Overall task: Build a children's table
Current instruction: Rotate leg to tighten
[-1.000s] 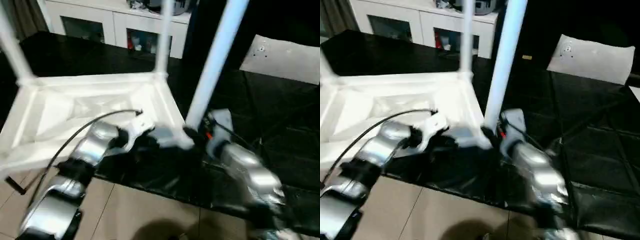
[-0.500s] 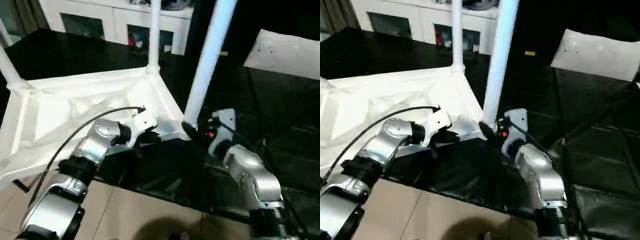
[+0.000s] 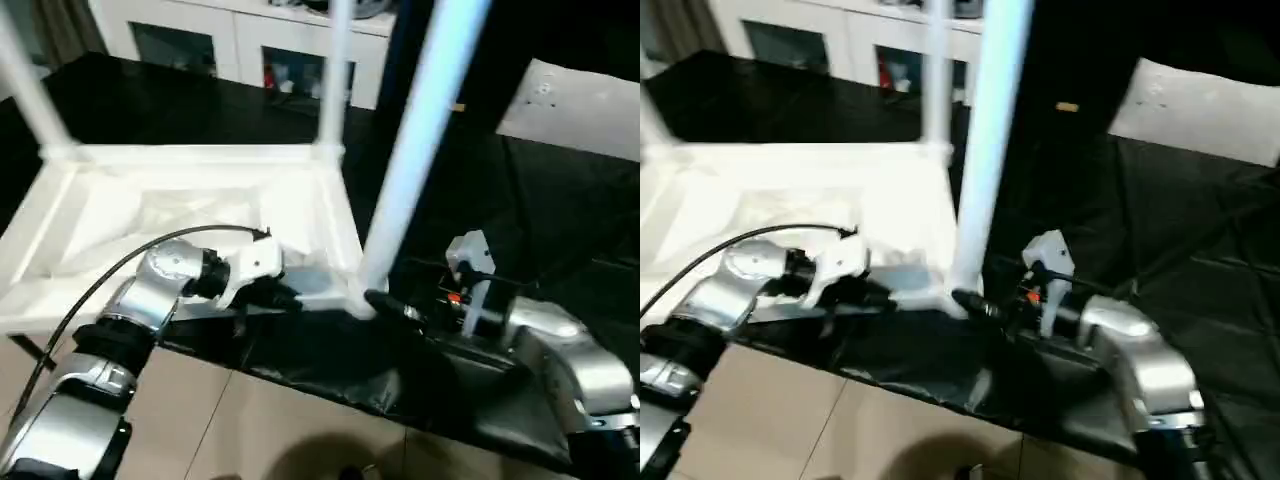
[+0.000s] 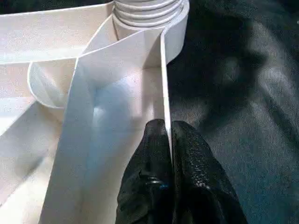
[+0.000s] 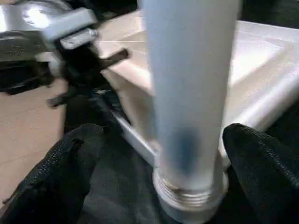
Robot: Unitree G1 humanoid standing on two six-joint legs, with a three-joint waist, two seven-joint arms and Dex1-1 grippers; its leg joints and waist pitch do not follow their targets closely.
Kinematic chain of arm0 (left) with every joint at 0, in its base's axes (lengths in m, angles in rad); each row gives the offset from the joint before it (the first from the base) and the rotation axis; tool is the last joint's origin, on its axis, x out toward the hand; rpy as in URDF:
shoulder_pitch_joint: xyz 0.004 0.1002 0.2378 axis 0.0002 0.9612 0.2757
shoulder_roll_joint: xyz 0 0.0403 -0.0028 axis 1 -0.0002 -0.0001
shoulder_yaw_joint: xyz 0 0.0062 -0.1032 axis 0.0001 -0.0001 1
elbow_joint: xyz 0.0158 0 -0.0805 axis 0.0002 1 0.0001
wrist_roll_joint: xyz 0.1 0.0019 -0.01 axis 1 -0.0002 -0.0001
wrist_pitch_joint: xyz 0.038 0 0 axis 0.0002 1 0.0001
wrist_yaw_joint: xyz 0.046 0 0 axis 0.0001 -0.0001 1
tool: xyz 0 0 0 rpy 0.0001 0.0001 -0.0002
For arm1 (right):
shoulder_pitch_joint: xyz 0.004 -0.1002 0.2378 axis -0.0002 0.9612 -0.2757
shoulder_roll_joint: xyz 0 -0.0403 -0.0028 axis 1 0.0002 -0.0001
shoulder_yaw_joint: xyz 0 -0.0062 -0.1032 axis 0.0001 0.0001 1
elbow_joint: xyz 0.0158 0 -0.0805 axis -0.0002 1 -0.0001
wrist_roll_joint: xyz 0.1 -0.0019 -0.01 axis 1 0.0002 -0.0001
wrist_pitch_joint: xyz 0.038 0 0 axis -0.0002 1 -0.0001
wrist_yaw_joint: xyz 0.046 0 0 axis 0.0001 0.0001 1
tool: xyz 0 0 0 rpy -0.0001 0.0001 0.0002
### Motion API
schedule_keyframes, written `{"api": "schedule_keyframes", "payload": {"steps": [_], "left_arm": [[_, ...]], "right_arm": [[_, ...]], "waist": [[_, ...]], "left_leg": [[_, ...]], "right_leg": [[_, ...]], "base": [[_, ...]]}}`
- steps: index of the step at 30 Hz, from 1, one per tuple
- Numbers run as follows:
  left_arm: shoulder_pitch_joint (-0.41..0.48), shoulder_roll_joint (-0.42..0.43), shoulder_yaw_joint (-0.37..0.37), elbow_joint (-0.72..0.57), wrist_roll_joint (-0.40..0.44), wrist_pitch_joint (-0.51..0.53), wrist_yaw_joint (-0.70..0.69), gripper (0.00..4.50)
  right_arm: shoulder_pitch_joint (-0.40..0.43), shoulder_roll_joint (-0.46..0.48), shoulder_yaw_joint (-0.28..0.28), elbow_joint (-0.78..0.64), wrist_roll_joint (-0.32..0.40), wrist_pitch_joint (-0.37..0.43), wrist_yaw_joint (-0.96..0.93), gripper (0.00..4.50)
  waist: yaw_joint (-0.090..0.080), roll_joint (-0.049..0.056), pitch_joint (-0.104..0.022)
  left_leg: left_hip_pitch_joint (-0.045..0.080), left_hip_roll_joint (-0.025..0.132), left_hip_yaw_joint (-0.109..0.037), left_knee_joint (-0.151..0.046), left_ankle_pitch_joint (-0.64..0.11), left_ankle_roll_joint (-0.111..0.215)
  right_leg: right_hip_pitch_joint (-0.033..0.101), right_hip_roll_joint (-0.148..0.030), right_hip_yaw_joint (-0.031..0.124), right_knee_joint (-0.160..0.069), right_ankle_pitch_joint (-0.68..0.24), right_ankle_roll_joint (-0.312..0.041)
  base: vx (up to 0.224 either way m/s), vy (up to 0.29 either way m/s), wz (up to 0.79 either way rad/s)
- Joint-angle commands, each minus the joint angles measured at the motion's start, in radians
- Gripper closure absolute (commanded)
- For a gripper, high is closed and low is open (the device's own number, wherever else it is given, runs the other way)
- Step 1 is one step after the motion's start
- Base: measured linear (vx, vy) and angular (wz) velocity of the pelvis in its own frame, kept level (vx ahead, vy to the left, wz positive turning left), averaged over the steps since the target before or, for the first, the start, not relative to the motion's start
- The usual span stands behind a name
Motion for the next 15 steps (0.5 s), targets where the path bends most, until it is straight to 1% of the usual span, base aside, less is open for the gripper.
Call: {"api": "schedule_keyframes", "payload": {"steps": [1,2,3,4,5,6,7,8,9,10,11,12,13,14,15], "left_arm": [[-0.002,-0.002,0.023,-0.010,-0.025,0.051,-0.008,4.50],[0.000,-0.007,0.029,-0.020,-0.038,0.062,-0.013,4.06],[0.002,-0.010,0.033,-0.026,-0.047,0.071,-0.017,3.95],[0.006,-0.027,0.042,-0.051,-0.071,0.095,-0.018,3.95],[0.009,-0.040,0.041,-0.065,-0.080,0.110,-0.023,3.93],[0.009,-0.044,0.038,-0.070,-0.081,0.114,-0.027,3.83],[0.007,-0.058,0.033,-0.066,-0.077,0.108,-0.017,3.67],[0.005,-0.069,0.029,-0.063,-0.075,0.108,-0.009,3.55],[0.003,-0.079,0.023,-0.057,-0.068,0.103,0.002,3.49],[0.002,-0.085,0.018,-0.054,-0.064,0.101,0.010,3.35],[-0.002,-0.095,0.007,-0.039,-0.037,0.079,0.040,3.35],[-0.003,-0.100,0.007,-0.035,-0.034,0.088,0.044,3.11],[-0.005,-0.103,0.003,-0.029,-0.027,0.094,0.050,3.11],[-0.008,-0.105,-0.004,-0.021,-0.014,0.091,0.060,3.11],[-0.011,-0.106,-0.011,-0.012,-0.002,0.084,0.070,3.11]], "right_arm": [[0.018,-0.028,0.010,-0.017,0.004,-0.005,0.042,0.02],[0.021,-0.029,0.012,-0.016,0.002,-0.008,0.044,0.00],[0.022,-0.030,0.012,-0.015,0.000,-0.010,0.045,0.00],[0.027,-0.034,0.017,-0.010,-0.008,-0.019,0.045,0.00],[0.029,-0.036,0.022,-0.006,-0.013,-0.027,0.044,0.00],[0.030,-0.037,0.024,-0.004,-0.014,-0.030,0.045,0.00],[0.032,-0.037,0.027,-0.003,-0.016,-0.033,0.043,0.00],[0.034,-0.038,0.030,-0.005,-0.016,-0.035,0.043,0.00],[0.036,-0.038,0.032,-0.007,-0.016,-0.035,0.042,0.00],[0.038,-0.040,0.033,-0.009,-0.015,-0.035,0.042,0.00],[0.042,-0.041,0.035,-0.012,-0.016,-0.037,0.044,0.00],[0.043,-0.041,0.036,-0.013,-0.017,-0.037,0.044,0.00],[0.045,-0.041,0.036,-0.015,-0.019,-0.038,0.045,0.00],[0.047,-0.043,0.036,-0.017,-0.019,-0.040,0.045,0.00],[0.049,-0.044,0.037,-0.018,-0.020,-0.042,0.044,0.00]], "waist": [[0.005,-0.002,-0.057],[0.005,-0.002,-0.057],[0.007,-0.004,-0.057],[0.007,-0.004,-0.057],[0.009,-0.005,-0.057],[0.010,-0.005,-0.057],[0.011,-0.005,-0.059],[0.011,-0.002,-0.058],[0.010,-0.005,-0.059],[0.012,-0.006,-0.060],[0.013,-0.007,-0.060],[0.013,-0.002,-0.060],[0.012,-0.006,-0.061],[0.012,-0.008,-0.062],[0.013,-0.004,-0.061]], "left_leg": [[-0.016,0.048,-0.001,-0.067,-0.073,0.084],[-0.016,0.047,0.000,-0.067,-0.076,0.079],[-0.017,0.045,0.000,-0.066,-0.081,0.075],[-0.019,0.045,-0.001,-0.066,-0.078,0.070],[-0.017,0.045,0.000,-0.065,-0.075,0.066],[-0.016,0.045,0.000,-0.066,-0.074,0.068],[-0.017,0.048,-0.001,-0.066,-0.069,0.070],[-0.017,0.047,-0.001,-0.065,-0.067,0.073],[-0.017,0.046,-0.001,-0.065,-0.064,0.077],[-0.018,0.046,-0.002,-0.064,-0.054,0.082],[-0.020,0.046,-0.002,-0.063,-0.051,0.087],[-0.019,0.046,-0.002,-0.063,-0.053,0.088],[-0.020,0.044,-0.002,-0.062,-0.052,0.089],[-0.022,0.043,-0.001,-0.061,-0.048,0.089],[-0.020,0.043,-0.002,-0.061,-0.052,0.091]], "right_leg": [[0.071,-0.087,0.056,-0.069,-0.275,-0.163],[0.072,-0.088,0.056,-0.069,-0.288,-0.161],[0.071,-0.088,0.056,-0.072,-0.317,-0.151],[0.073,-0.088,0.056,-0.073,-0.328,-0.144],[0.071,-0.089,0.055,-0.073,-0.331,-0.147],[0.069,-0.087,0.055,-0.074,-0.331,-0.150],[0.070,-0.086,0.054,-0.072,-0.312,-0.155],[0.069,-0.085,0.054,-0.072,-0.303,-0.155],[0.071,-0.084,0.054,-0.070,-0.288,-0.157],[0.073,-0.085,0.054,-0.068,-0.270,-0.160],[0.074,-0.084,0.053,-0.068,-0.262,-0.160],[0.073,-0.085,0.054,-0.068,-0.262,-0.160],[0.076,-0.085,0.053,-0.069,-0.264,-0.156],[0.077,-0.085,0.053,-0.069,-0.264,-0.154],[0.074,-0.083,0.052,-0.072,-0.275,-0.147]], "base": [[0.000,0.000,0.00],[0.000,0.000,0.00],[0.000,0.000,0.00],[0.000,0.000,0.00],[0.000,0.000,0.00],[0.000,0.000,0.00],[0.000,0.000,0.00],[0.000,0.000,0.00],[0.000,0.000,0.00],[0.000,0.000,0.00],[0.000,0.000,0.00],[0.000,0.000,0.00],[0.000,0.000,0.00],[0.000,0.000,0.00],[0.000,0.000,0.00]]}}
